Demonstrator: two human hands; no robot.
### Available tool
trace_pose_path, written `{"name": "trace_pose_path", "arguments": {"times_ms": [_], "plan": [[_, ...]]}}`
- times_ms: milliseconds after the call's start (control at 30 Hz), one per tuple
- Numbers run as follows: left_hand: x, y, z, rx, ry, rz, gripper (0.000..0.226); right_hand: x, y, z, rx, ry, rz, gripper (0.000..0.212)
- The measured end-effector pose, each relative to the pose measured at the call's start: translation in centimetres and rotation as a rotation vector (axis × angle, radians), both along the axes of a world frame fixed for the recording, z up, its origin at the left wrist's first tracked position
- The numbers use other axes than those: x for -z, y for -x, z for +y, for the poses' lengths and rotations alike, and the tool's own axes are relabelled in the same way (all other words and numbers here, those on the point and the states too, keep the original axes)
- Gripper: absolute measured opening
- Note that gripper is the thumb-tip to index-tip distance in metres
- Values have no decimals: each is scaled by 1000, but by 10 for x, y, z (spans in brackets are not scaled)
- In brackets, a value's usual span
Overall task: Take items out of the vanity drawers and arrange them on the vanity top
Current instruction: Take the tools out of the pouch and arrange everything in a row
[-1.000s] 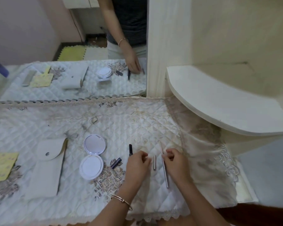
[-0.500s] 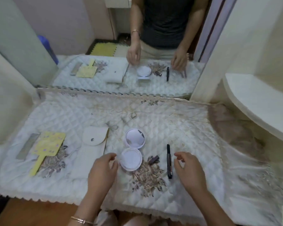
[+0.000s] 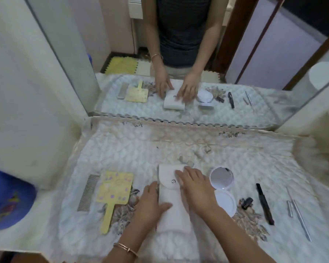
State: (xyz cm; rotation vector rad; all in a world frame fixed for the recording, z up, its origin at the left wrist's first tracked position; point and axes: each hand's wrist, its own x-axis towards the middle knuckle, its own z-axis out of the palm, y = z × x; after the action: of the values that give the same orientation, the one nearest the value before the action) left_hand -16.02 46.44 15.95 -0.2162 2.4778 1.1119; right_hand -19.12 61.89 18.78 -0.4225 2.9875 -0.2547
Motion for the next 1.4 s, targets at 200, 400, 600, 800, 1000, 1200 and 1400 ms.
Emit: {"name": "trace_pose_path", "arguments": {"times_ms": [200,400,600,800,1000,1200,1400], "plan": [[14,8,-9,-26,-181,-29,68,-9,14,-8,-40,-86,5,21],[-7,14,-8,-200,-514,-79,40,-20,15,-3,-57,69,108,14],[-46,5,-16,-129,-653,-162,46,-73,19,11,327,547,32,23],[-69,-9,-18,-59,-703,-92,48,-100,34,16,385,542,275,22],[-78,-18,-25,-139,-643,-25,41,-96,16,-2,233,769,3,10],[-75,-25,-36,-180,-583,-36,38,-81,1,-2,140,849,-223,16],[-70,-33,-42,-142,-510,-18,38,-71,-6,-13,154,793,-267,23]]}}
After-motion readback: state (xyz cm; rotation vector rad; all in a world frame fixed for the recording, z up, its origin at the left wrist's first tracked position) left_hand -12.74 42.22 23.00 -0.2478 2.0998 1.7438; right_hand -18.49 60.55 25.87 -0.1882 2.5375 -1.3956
